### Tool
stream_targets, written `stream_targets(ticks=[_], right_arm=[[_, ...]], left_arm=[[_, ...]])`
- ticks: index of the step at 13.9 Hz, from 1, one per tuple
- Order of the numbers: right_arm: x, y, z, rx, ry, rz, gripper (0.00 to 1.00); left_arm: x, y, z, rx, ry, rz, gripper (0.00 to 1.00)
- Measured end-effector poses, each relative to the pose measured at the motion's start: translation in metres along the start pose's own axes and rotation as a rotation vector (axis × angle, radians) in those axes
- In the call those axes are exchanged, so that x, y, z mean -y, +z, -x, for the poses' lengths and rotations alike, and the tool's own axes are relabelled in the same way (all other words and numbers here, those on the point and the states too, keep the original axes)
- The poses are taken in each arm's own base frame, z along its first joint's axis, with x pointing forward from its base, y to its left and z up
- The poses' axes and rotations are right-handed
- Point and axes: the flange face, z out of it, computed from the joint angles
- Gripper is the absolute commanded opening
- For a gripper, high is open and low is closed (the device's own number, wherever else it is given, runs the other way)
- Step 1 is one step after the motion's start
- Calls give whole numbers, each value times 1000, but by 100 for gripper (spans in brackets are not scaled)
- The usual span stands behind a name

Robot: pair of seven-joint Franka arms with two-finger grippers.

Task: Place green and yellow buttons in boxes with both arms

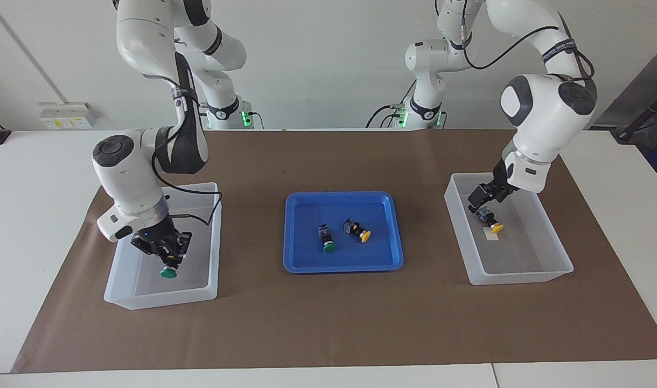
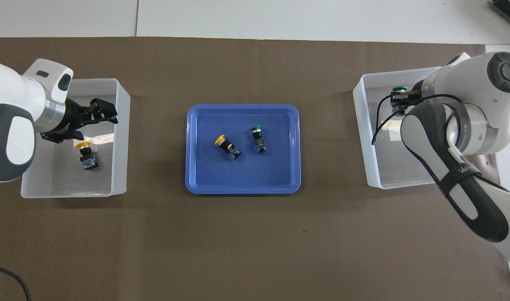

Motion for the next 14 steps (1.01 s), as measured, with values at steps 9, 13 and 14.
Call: stream_targets(ticks=[9,13,14], right_arm=[[-38,51,-2,-34,11,7,0],[-35,61,-3,-49,5,4,86],[-32,61,-4,-52,1,1,93]], left_arm=[[-160,76,118,-33,-404,105,100],[-201,132,153,-43,-422,44,100],[-208,142,159,-52,-415,32,100]])
